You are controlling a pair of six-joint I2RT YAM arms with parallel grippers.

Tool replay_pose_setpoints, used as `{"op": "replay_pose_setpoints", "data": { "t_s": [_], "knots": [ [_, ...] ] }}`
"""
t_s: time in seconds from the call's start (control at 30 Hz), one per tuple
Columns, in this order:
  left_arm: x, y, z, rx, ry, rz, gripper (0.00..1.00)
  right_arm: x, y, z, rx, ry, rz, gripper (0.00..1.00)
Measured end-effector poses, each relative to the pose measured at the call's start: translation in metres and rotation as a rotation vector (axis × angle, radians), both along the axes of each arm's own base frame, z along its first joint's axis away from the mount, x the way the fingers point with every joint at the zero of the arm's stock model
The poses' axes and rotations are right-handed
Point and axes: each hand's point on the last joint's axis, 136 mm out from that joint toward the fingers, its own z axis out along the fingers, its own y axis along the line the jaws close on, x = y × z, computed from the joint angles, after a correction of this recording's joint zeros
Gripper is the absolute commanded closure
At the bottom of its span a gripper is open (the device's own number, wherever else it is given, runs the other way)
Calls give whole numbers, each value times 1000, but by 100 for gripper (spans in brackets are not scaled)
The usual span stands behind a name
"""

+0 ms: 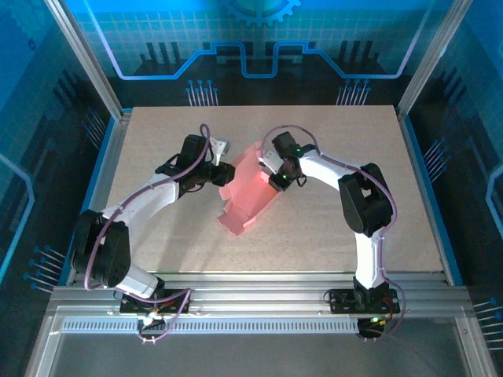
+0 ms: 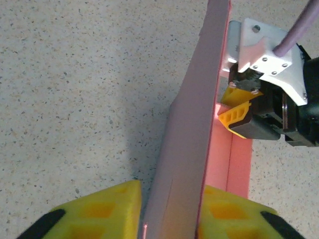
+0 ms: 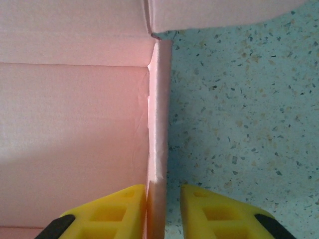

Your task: Fold the paper box

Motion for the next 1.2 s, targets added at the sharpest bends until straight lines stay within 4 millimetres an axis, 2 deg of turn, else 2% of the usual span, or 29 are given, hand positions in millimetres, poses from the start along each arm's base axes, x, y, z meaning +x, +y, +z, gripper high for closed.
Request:
{"op": "replay_pose_setpoints", "data": {
  "t_s": [0.23,0.33,0.57,0.87,1.2],
  "knots": [
    [11,18,-11,-108,86,65,86,-1,-1,-1,-3,6,1,75],
    [14,19,-19,-139,118,73,90,-2,-3,-2,-14,7,1,76],
    [17,20,-22,-180,125,54,100,-1,-6,-3,-35,2,5,78],
    [16,18,-21,-167,104,20,100,5,0,-1,-34,14,28,72],
    [17,18,-26,-155,107,12,100,11,8,-3,-30,39,61,74]
  ]
}}
